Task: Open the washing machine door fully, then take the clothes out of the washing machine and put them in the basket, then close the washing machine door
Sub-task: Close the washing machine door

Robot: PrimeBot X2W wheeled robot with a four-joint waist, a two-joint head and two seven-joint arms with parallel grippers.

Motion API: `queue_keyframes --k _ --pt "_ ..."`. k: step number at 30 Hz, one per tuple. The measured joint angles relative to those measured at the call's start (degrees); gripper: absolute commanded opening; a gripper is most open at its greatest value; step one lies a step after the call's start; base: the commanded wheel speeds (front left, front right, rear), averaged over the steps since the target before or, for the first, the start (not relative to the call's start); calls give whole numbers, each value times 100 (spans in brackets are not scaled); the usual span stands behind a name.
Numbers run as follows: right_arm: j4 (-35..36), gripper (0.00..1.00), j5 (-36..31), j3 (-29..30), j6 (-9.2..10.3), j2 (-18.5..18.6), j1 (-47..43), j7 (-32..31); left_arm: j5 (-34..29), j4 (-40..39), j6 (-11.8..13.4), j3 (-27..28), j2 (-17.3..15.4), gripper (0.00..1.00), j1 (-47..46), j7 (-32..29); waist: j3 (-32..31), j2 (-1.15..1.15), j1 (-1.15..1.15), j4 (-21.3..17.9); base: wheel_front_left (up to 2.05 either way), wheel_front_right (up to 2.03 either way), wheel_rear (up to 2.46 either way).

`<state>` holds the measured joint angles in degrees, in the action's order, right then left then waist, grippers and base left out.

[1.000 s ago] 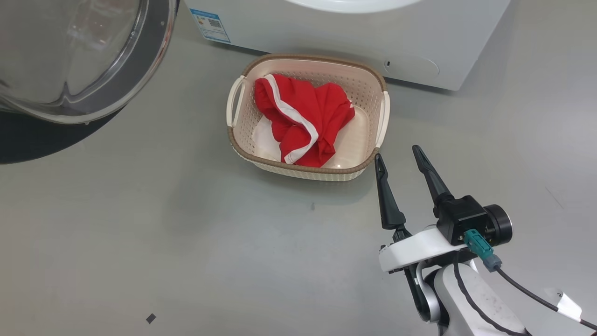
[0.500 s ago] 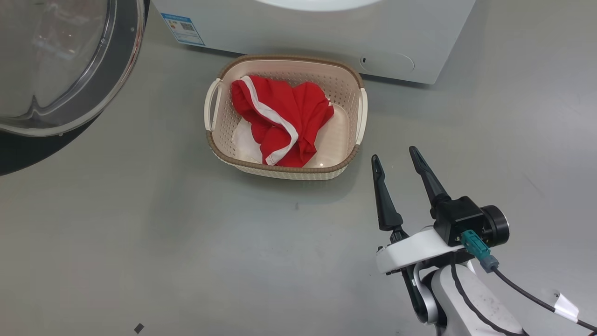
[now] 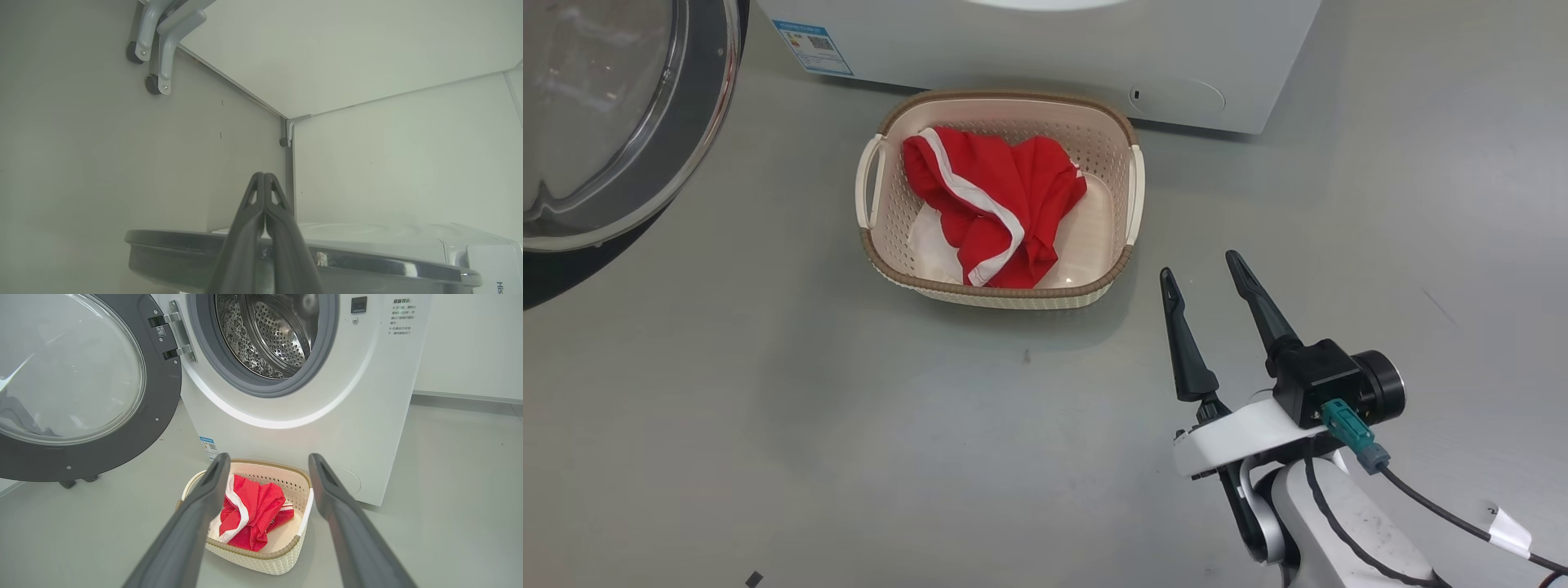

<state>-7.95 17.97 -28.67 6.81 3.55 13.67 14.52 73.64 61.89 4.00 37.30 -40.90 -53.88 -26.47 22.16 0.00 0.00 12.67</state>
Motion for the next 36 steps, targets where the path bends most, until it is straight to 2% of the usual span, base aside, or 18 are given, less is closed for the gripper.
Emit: queue_keyframes --k 14,36 --pt "18 100 -2 5 40 0 23 0 0 268 -31 -304 45 0 -312 -698 87 0 0 -71 0 0 0" --pt "16 100 -40 118 41 -1 44 0 49 605 -374 -533 45 0 -511 -1664 33 0 0 -101 0 0 0"
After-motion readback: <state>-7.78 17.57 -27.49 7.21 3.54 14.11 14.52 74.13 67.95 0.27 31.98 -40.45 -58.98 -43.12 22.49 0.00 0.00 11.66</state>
